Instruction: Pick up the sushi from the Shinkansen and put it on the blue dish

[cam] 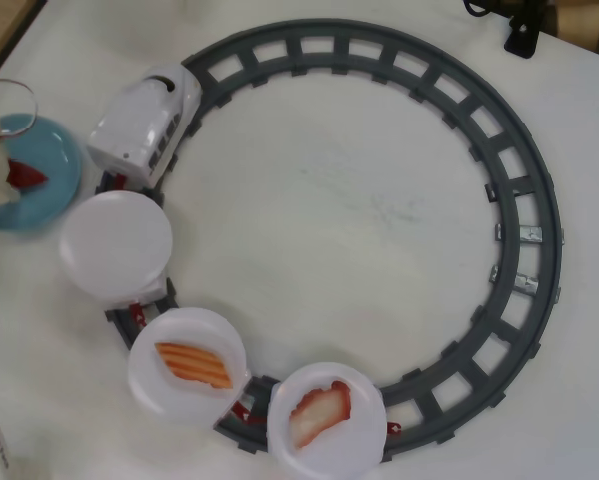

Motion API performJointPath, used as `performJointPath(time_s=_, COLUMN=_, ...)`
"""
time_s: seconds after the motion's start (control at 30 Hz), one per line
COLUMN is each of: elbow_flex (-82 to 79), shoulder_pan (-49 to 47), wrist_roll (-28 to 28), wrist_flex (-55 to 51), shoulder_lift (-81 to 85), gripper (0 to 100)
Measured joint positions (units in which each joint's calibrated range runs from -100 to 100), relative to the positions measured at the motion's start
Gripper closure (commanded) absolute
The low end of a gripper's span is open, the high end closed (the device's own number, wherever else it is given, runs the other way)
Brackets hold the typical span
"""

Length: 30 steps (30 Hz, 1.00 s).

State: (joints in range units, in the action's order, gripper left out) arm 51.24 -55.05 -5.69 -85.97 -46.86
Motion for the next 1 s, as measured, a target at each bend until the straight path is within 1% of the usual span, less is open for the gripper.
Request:
performJointPath(time_s=0.43, elbow_flex=18.3, shoulder_pan=0.2, wrist_roll=-0.2, wrist_flex=-11.8, shoulder_lift=0.0, gripper=82)
performJointPath(time_s=0.63, elbow_flex=21.3, shoulder_pan=0.2, wrist_roll=-0.2, wrist_flex=-12.3, shoulder_lift=0.5, gripper=83)
performJointPath(time_s=0.77, elbow_flex=16.3, shoulder_pan=0.5, wrist_roll=0.3, wrist_flex=-12.3, shoulder_lift=5.5, gripper=83)
performJointPath(time_s=1.0, elbow_flex=-0.8, shoulder_pan=0.5, wrist_roll=1.4, wrist_flex=-12.4, shoulder_lift=19.8, gripper=83)
